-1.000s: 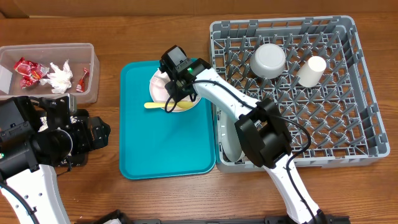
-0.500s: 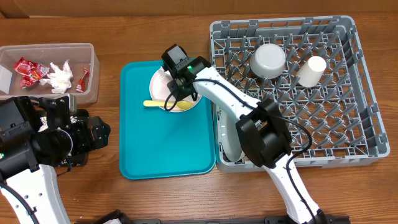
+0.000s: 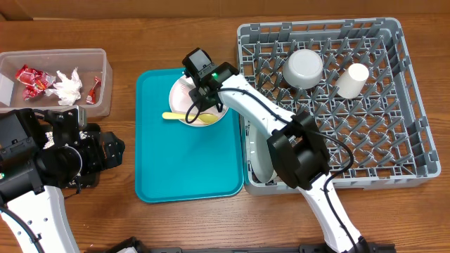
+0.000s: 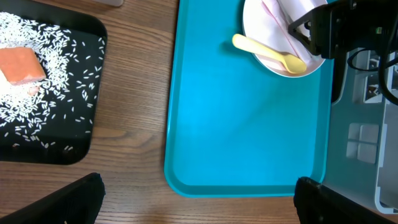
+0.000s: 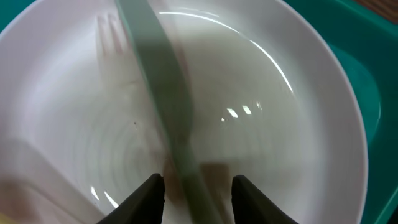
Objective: Sort waste into correct bins and load items into the dishwasher rack
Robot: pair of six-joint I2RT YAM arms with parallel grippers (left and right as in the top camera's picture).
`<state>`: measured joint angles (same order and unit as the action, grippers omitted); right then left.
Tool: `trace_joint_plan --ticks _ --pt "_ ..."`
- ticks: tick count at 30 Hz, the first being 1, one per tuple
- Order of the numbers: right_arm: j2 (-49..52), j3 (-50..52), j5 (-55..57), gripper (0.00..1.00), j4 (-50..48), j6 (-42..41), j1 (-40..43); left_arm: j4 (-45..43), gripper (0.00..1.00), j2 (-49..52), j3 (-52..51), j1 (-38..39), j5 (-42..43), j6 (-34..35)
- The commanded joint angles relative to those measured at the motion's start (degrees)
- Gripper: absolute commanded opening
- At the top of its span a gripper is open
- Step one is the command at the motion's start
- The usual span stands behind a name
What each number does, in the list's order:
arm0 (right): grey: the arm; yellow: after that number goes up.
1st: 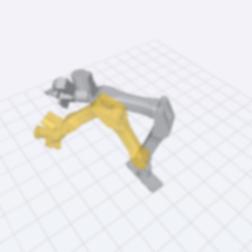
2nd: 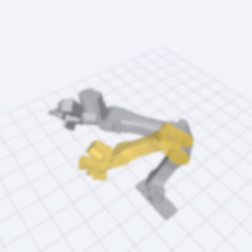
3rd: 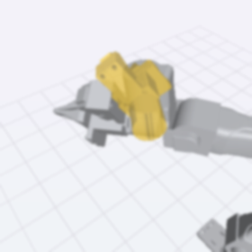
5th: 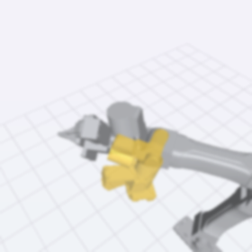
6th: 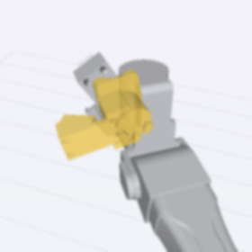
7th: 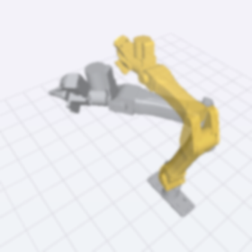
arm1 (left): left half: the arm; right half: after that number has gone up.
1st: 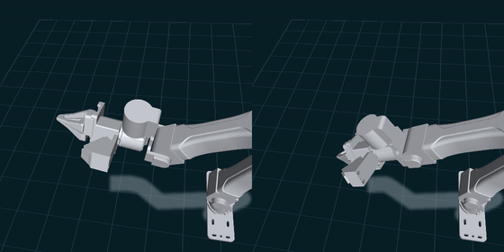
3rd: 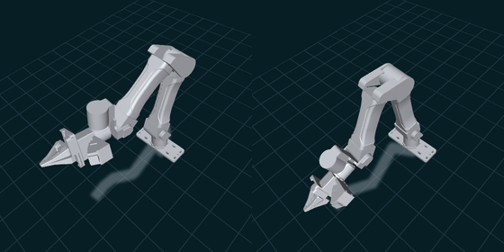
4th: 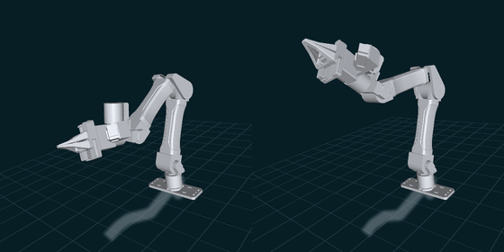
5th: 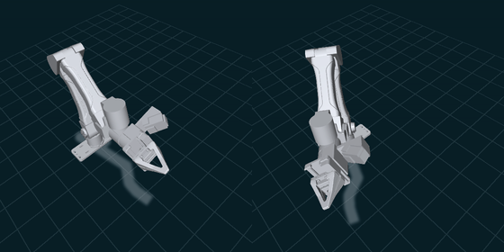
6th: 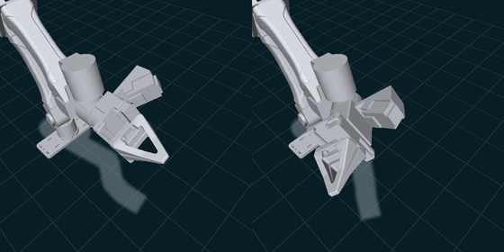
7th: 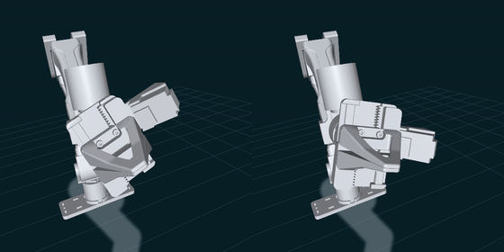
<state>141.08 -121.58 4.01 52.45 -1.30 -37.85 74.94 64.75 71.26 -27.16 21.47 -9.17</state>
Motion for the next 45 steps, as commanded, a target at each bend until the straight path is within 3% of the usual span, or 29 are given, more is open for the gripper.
trace_joint_plan --ticks 1,11,45 --pt "-0.31 -1.38 0.24 0.36 -0.28 -0.39 1.49 -0.24 1.00 0.13 -0.42 -0.42 0.57 -0.46" --pt "0.17 -1.27 -4.83 0.32 -0.52 -0.42 2.78 -0.24 1.00 0.13 -0.42 -0.42 0.57 -0.46" --pt "3.41 1.64 -7.02 0.38 -5.51 -0.20 2.58 -0.24 1.00 0.13 -0.42 -0.42 0.57 -0.46"
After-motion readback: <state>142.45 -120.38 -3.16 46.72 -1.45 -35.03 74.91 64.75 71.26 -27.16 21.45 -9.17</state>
